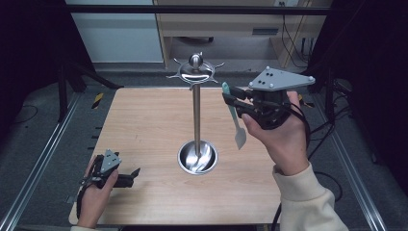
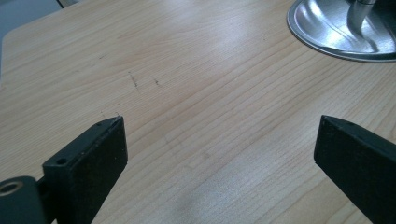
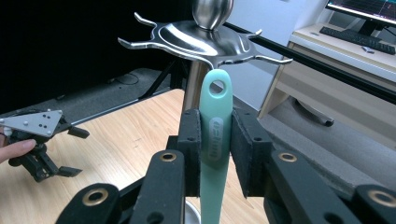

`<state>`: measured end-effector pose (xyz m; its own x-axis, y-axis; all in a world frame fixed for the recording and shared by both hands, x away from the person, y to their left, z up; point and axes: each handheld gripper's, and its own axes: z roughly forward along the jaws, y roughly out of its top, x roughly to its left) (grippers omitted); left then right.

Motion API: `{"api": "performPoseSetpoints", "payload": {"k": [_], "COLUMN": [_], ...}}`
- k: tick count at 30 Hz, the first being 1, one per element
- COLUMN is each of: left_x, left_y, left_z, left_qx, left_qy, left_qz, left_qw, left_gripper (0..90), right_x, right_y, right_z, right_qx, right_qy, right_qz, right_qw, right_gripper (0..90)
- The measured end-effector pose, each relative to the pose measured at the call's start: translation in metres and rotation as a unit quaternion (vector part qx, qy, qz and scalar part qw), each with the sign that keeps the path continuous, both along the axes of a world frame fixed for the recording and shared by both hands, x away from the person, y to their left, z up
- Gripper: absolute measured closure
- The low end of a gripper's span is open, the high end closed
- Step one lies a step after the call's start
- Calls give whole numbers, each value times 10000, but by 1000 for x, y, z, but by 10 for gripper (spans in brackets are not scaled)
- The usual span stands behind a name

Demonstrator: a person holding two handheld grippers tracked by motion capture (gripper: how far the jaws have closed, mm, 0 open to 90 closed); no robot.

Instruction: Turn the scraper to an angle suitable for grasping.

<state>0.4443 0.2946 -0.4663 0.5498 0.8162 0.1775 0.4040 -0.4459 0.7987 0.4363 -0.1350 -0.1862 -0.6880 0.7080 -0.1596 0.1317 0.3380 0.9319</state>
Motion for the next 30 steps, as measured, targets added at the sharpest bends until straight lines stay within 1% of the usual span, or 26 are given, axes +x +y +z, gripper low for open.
{"api": "performPoseSetpoints", "payload": {"k": [5,12,17,30], "left_x": [0,0,0,0], "left_y": [0,0,0,0], "left_z": [0,0,0,0], "left_qx": [-14,-16,-15,-9], "left_qy": [3,7,9,20], "left_qz": [5,5,-1,-20], "left_qw": [10000,10000,10000,10000], "left_gripper": [26,26,26,26], "right_x": [4,8,7,12], "right_y": [1,0,2,6], "right_z": [0,1,1,0], "right_qx": [-10,70,56,23], "right_qy": [19,83,77,134], "right_qz": [-30,-14,16,-7], "right_qw": [10000,9999,10000,9999], "right_gripper": [744,744,743,743]}}
